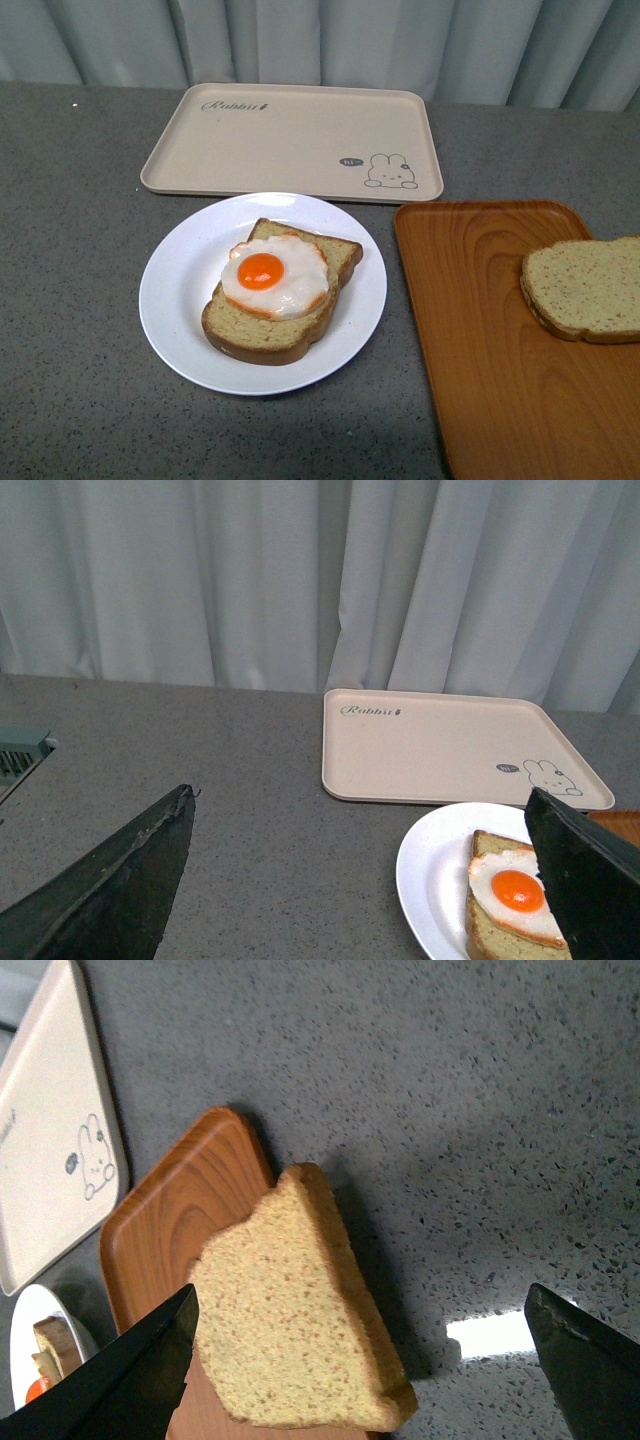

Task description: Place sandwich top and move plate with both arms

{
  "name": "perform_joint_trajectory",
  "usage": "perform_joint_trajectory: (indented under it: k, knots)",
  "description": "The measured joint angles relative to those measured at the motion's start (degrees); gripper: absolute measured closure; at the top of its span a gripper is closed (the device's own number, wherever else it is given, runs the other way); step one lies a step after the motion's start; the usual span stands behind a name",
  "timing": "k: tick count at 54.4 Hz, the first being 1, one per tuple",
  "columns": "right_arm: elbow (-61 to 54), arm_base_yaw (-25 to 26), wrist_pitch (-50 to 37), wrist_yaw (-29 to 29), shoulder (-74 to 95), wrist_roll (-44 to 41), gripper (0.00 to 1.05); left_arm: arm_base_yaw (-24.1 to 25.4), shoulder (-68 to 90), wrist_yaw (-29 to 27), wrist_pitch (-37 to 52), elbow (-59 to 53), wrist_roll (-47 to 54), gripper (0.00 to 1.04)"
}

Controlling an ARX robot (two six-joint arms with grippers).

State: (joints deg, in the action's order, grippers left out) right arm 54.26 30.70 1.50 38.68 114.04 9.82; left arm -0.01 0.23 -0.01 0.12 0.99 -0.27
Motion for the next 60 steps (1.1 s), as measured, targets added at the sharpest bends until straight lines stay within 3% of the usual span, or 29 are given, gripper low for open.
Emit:
perform_joint_trajectory:
  k: [11,23,38,60]
  knots:
    - [0.8,-2.7,2.2,0.4,4.7,-1.5,0.09,0.0,0.0,0.0,0.0,0.0,0.0,0.06]
    - [0.7,-7.3,-1.0,-0.9,6.5,0.3,0.09,0.0,0.0,0.0,0.0,0.0,0.0,0.06]
    - [0.3,-8.2,-1.2,-2.2,7.5,1.1,0.1,0.0,0.0,0.0,0.0,0.0,0.0,0.06]
    - [0.5,-8.0,-1.2,-3.0,7.3,1.1,0.72,0.0,0.0,0.0,0.0,0.0,0.0,0.06]
